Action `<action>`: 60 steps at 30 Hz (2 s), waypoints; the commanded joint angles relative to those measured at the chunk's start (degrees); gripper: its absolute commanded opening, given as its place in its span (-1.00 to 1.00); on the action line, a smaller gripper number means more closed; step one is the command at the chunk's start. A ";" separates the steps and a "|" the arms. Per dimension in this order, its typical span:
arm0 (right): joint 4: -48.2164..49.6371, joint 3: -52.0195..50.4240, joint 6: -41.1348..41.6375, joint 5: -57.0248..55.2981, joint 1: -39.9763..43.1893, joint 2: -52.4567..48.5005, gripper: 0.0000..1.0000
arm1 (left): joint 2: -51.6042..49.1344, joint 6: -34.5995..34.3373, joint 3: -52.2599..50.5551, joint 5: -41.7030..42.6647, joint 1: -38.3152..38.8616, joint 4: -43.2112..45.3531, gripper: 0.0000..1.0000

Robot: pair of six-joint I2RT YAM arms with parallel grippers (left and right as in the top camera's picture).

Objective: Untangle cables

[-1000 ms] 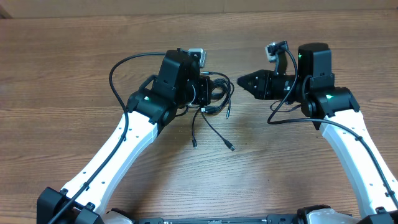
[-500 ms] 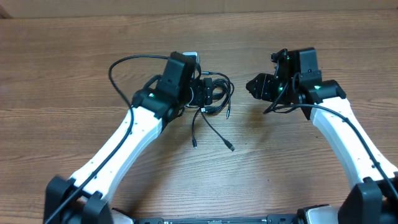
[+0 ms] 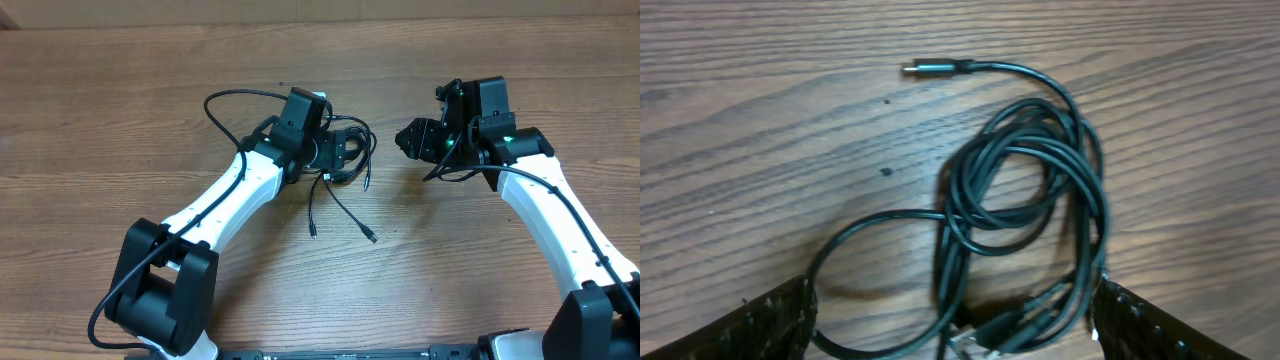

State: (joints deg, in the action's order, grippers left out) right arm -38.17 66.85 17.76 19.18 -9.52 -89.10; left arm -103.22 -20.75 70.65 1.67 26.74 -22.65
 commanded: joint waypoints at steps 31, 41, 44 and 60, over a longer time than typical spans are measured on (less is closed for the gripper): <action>0.09 1.42 -0.24 -0.48 -0.11 -0.07 0.08 | -9.29 0.83 0.76 -0.66 0.04 3.50 0.62; 0.09 1.42 -0.22 -0.48 -0.15 -0.07 0.08 | -10.03 0.83 0.74 -0.31 0.48 3.30 0.63; 0.11 1.42 -0.22 -0.48 -0.15 -0.07 0.08 | -10.14 0.83 0.74 -0.50 1.29 3.41 0.62; 0.17 1.42 -0.22 -0.48 -0.15 -0.07 0.08 | -13.79 -0.72 0.74 -0.61 1.68 4.11 0.64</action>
State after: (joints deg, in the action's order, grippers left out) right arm -38.22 66.85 17.78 19.07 -9.52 -89.10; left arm -114.56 -20.84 70.89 1.21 28.32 -18.39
